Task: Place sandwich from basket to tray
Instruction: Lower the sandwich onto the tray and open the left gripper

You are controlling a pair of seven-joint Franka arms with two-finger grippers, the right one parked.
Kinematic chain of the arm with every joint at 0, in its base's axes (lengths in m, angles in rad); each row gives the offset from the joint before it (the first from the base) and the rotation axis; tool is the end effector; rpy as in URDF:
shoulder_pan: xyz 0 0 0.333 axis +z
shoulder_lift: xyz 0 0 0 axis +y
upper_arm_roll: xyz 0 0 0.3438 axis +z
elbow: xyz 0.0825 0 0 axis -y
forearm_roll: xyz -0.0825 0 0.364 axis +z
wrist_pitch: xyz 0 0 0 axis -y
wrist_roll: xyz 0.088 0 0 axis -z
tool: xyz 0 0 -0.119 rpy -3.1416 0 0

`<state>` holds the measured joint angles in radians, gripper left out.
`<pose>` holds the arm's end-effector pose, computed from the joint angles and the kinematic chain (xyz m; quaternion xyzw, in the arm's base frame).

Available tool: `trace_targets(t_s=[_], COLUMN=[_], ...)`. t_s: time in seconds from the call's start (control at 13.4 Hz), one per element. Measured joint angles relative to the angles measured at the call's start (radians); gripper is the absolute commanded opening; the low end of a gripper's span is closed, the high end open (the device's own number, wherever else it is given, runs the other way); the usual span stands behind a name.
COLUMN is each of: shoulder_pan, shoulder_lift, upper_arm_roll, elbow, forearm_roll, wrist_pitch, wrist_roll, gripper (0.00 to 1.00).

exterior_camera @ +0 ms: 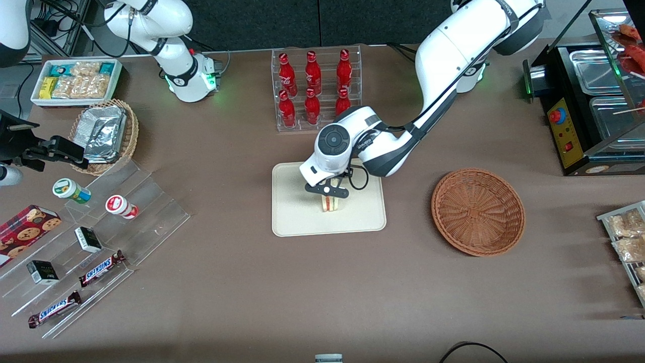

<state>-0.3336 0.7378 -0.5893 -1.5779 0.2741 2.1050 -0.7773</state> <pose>0.4765 -0.4943 0.2729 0.9916 -0.0942 -0.0855 0.0236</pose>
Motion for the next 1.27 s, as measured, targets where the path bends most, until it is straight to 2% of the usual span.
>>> trace_targets(t_s=[0.37, 0.45, 0.6, 0.67, 1.27], shoulder_pan=[-0.009, -0.010, -0.011, -0.011, -0.010], shoulder_lift=[0.023, 0.024, 0.025, 0.025, 0.026], upper_arm_roll=[0.000, 0.000, 0.000, 0.000, 0.009], elbow=[0.002, 0.003, 0.003, 0.004, 0.015], forearm_roll=[0.017, 0.017, 0.020, 0.021, 0.036], wrist_pitch=[0.002, 0.002, 0.002, 0.002, 0.000], wrist_roll=[-0.024, -0.024, -0.024, -0.024, -0.026], gripper=[0.00, 0.12, 0.97, 1.00, 1.00])
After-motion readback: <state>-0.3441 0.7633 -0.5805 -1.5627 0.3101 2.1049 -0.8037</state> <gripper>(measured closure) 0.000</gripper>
